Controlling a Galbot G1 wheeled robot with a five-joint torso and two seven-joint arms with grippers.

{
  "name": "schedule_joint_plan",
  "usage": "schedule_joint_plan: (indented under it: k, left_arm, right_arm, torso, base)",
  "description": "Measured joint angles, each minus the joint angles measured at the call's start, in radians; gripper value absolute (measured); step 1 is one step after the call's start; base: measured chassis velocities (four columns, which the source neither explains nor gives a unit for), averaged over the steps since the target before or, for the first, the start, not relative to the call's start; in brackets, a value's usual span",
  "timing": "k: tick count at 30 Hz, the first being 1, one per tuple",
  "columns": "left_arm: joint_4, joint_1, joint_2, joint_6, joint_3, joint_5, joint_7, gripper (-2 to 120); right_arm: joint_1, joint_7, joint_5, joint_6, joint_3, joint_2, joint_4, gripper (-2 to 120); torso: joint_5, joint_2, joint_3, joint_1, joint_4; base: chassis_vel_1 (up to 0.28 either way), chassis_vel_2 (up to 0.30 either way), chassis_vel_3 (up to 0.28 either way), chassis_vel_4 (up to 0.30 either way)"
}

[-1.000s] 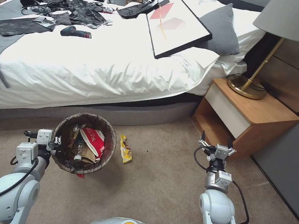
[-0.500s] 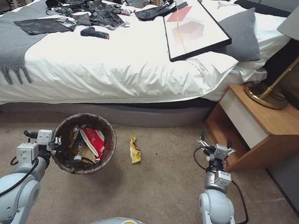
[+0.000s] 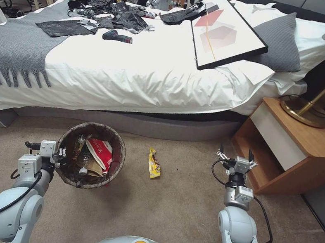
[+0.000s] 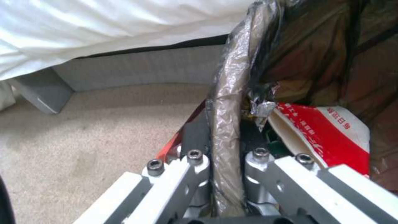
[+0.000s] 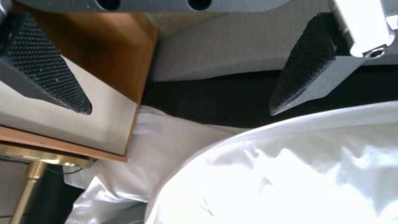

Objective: Pick up the trash bin, then pick up the garbage from the floor and place it into the trash bin.

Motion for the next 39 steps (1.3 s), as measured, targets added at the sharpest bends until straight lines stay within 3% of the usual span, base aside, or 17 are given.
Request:
schedule_joint_plan:
  k: [6,10,11,12,15,16,17,20,21,23,25,29,37,39]
  left_arm:
    - [0.006,-0.002,-0.002,-0.005,-0.001,-0.002,-0.004,4]
    - [0.01,-0.001,-0.001,-0.007,-0.004,-0.002,-0.003,4]
    - [0.012,-0.001,0.0,-0.007,-0.004,-0.001,-0.003,4]
    - [0.012,-0.001,0.0,-0.007,-0.004,-0.001,-0.003,4]
    - [0.012,0.0,-0.001,-0.007,-0.004,0.001,-0.003,4]
    - [0.012,0.001,-0.001,-0.007,-0.002,0.004,-0.003,4]
    - [0.012,0.001,-0.001,-0.007,-0.002,0.004,-0.003,4]
    - [0.008,0.006,-0.003,-0.007,-0.001,0.01,-0.001,4]
    - [0.008,0.006,-0.003,-0.007,-0.001,0.01,-0.001,4]
    - [0.003,0.01,-0.004,-0.007,-0.001,0.013,0.0,4]
    - [0.002,0.011,-0.004,-0.007,-0.001,0.013,0.0,4]
    - [0.002,0.012,-0.004,-0.006,-0.004,0.016,0.0,4]
    - [0.005,0.013,-0.004,-0.004,-0.002,0.02,0.001,4]
    - [0.01,0.01,-0.002,-0.003,-0.002,0.02,0.001,4]
  right_arm:
    - [-0.034,0.018,0.006,-0.004,0.009,-0.011,0.043,100]
    - [-0.036,0.082,0.057,-0.121,-0.018,-0.046,0.127,100]
    - [-0.005,0.097,0.114,-0.215,-0.034,-0.082,0.168,100]
    - [-0.005,0.097,0.114,-0.215,-0.034,-0.082,0.168,100]
    - [0.098,0.105,0.239,-0.33,-0.085,-0.188,0.18,100]
    - [0.171,0.107,0.289,-0.38,-0.124,-0.262,0.156,100]
    - [0.171,0.107,0.289,-0.38,-0.124,-0.262,0.156,100]
    - [0.412,0.145,0.451,-0.511,-0.278,-0.415,0.03,100]
    - [0.412,0.145,0.451,-0.511,-0.278,-0.415,0.03,100]
    - [0.535,0.153,0.522,-0.561,-0.383,-0.444,-0.047,100]
    - [0.571,0.153,0.54,-0.581,-0.41,-0.447,-0.068,100]
    - [0.817,0.15,0.725,-0.729,-0.595,-0.402,-0.229,100]
    - [0.922,0.157,0.78,-0.763,-0.753,-0.281,-0.421,100]
    - [0.953,0.151,0.77,-0.762,-0.823,-0.204,-0.523,100]
  torso:
    - [0.0001,0.0,0.0,0.0,0.0001]
    - [0.0001,0.0,0.0,0.0,0.0]
    - [-0.0002,0.0,0.0,0.0,0.0002]
    - [-0.0002,0.0,0.0,0.0,0.0002]
    - [0.0001,0.0,0.0,0.0,0.0004]
    - [0.0001,0.0,0.0,0.0,0.0007]
    - [0.0001,0.0,0.0,0.0,0.0007]
    - [0.0,0.0,0.0,0.0,0.0008]
    - [0.0,0.0,0.0,0.0,0.0008]
    - [0.0001,0.0,0.0,0.0,0.0006]
    - [0.0005,0.0,0.0,0.0,0.0003]
    - [-0.0001,0.0,0.0,0.0,0.0002]
    - [-0.0003,0.0,0.0,0.0,0.0003]
    - [-0.0004,0.0,0.0,0.0,0.0006]
  base:
    - [0.0,0.0,0.0,0.0]
    - [0.0,0.0,0.0,0.0]
    - [0.0,0.0,0.0,0.0]
    - [0.0,0.0,0.0,0.0]
    - [0.0,0.0,0.0,0.0]
    - [0.0,0.0,0.0,0.0]
    - [0.0,0.0,0.0,0.0]
    - [0.0,0.0,0.0,0.0]
    - [0.0,0.0,0.0,0.0]
    - [0.0,0.0,0.0,0.0]
    - [0.0,0.0,0.0,0.0]
    - [0.0,0.0,0.0,0.0]
    - [0.0,0.0,0.0,0.0]
    - [0.0,0.0,0.0,0.0]
